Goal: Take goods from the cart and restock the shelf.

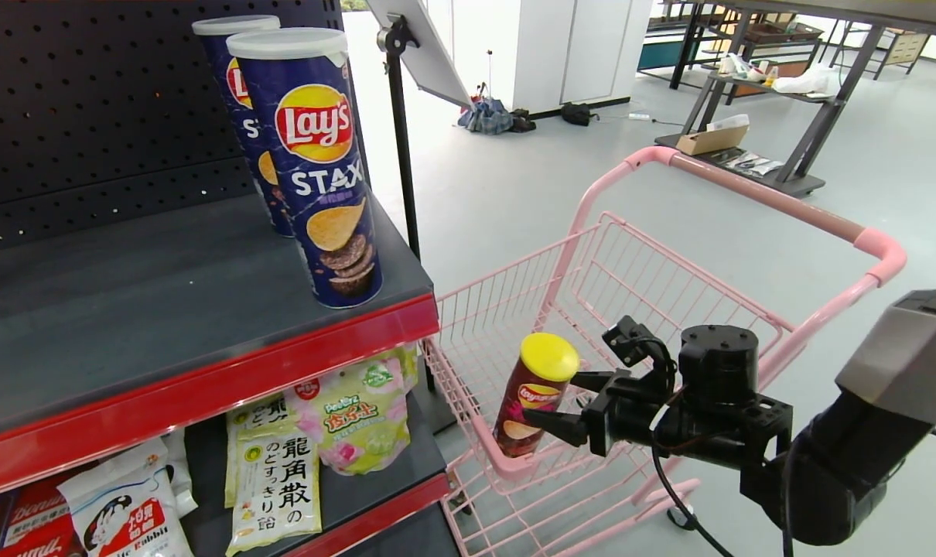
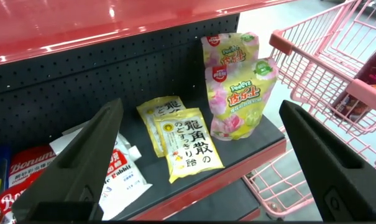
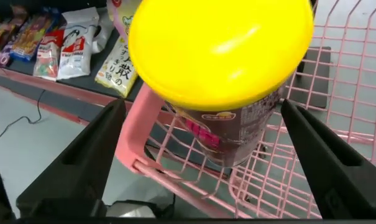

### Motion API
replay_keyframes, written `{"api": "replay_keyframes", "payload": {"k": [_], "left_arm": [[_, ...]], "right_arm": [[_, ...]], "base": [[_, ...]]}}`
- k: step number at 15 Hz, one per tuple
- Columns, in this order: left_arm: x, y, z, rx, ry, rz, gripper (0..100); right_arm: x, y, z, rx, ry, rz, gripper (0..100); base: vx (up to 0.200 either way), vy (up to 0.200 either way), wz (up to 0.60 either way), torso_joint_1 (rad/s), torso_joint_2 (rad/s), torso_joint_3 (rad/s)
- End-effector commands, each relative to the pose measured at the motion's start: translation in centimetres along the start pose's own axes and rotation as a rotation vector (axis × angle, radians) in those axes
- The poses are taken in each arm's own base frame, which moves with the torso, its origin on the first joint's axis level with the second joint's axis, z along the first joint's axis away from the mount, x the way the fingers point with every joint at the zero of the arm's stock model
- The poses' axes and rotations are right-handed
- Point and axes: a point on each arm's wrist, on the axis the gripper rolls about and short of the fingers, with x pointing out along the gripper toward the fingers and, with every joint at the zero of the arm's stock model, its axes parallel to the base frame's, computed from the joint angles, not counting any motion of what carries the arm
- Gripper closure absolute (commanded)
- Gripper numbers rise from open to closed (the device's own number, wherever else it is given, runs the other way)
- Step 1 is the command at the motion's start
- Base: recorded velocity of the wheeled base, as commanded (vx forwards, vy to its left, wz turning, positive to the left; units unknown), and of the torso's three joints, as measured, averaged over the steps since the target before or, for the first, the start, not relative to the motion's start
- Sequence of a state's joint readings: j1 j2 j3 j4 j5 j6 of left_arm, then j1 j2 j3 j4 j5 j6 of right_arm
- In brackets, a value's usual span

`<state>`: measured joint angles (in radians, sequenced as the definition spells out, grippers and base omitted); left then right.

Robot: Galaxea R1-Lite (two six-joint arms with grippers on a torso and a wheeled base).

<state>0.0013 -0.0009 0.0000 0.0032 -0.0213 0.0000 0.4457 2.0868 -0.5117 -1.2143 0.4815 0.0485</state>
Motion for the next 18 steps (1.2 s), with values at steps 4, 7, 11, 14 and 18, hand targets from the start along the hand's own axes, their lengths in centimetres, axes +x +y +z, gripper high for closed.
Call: {"api": "replay_keyframes", "payload": {"k": [4,7,11,14,18], "left_arm": [[0.0,0.0,0.0,0.0,0.001,0.0,0],[0.0,0.0,0.0,0.0,0.001,0.0,0],[0.0,0.0,0.0,0.002,0.001,0.0,0],[0.0,0.0,0.0,0.002,0.001,0.0,0],[0.0,0.0,0.0,0.002,0.001,0.0,0]], "right_arm": [[3.2,-1.2,-0.3,-0.008,-0.01,0.011,0],[5.1,-1.8,0.0,-0.021,-0.037,0.017,0],[6.0,-2.2,0.7,-0.032,-0.067,0.009,100],[5.9,-2.3,0.7,-0.033,-0.069,0.004,100],[5.4,-2.3,1.8,-0.045,-0.103,-0.034,100]], "base": [[0.0,0.0,0.0,0.0,0.0,0.0],[0.0,0.0,0.0,0.0,0.0,0.0],[0.0,0.0,0.0,0.0,0.0,0.0],[0.0,0.0,0.0,0.0,0.0,0.0],[0.0,0.0,0.0,0.0,0.0,0.0]]}}
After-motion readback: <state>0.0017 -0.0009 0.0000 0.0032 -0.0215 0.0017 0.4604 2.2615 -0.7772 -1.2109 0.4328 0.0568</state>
